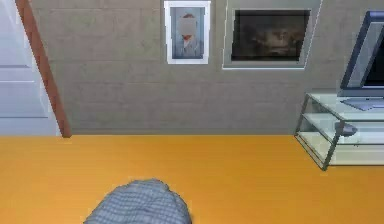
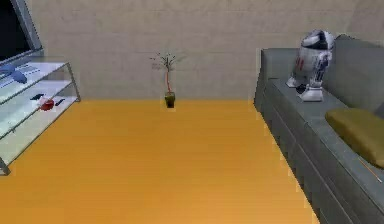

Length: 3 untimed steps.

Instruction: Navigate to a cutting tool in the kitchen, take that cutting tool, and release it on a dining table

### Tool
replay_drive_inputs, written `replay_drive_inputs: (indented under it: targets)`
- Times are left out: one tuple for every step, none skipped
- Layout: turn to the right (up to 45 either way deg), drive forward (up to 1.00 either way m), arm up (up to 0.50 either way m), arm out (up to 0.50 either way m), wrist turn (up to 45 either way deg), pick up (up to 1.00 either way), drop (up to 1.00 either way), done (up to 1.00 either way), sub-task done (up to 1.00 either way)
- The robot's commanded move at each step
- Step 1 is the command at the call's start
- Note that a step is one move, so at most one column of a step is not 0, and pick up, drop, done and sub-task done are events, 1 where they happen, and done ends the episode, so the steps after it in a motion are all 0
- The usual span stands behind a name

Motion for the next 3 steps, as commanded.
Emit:
replay_drive_inputs:
  targets:
    - [-45.0,0.0,0.0,0.0,0.0,0.0,0.0,0.0,0.0]
    - [-45.0,0.0,0.0,0.0,0.0,0.0,0.0,0.0,0.0]
    - [-21.0,0.0,0.0,0.0,0.0,0.0,0.0,0.0,0.0]
